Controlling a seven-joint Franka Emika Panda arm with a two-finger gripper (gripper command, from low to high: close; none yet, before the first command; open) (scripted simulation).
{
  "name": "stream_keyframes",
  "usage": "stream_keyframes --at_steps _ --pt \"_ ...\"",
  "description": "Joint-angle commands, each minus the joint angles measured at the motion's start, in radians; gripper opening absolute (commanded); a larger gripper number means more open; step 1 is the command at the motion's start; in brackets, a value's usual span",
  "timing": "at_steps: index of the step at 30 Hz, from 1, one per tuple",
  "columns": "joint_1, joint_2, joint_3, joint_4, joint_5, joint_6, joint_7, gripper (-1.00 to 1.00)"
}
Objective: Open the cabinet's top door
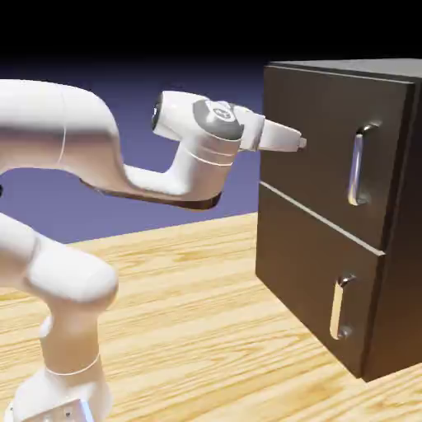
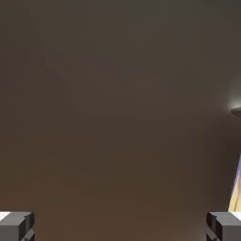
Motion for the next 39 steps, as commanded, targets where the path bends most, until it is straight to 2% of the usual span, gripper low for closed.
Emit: stream_keyframes --at_steps 1,23,25,31,32,39 --pt "0.015 -0.006 -0.017 0.008 -0.044 -0.002 0.031 0.00" --pt "0.343 -0.142 -0.392 0.176 -1.000 -0.048 0.722 0.00" --pt "0.344 -0.143 -0.393 0.177 -1.003 -0.048 0.724 0.00" --pt "0.526 -0.092 -0.501 0.312 -1.018 -0.069 0.731 0.00" --pt "0.526 -0.092 -0.501 0.312 -1.018 -0.069 0.731 -1.00" --pt "0.308 -0.069 -0.345 0.132 -0.928 -0.175 0.740 -1.00"
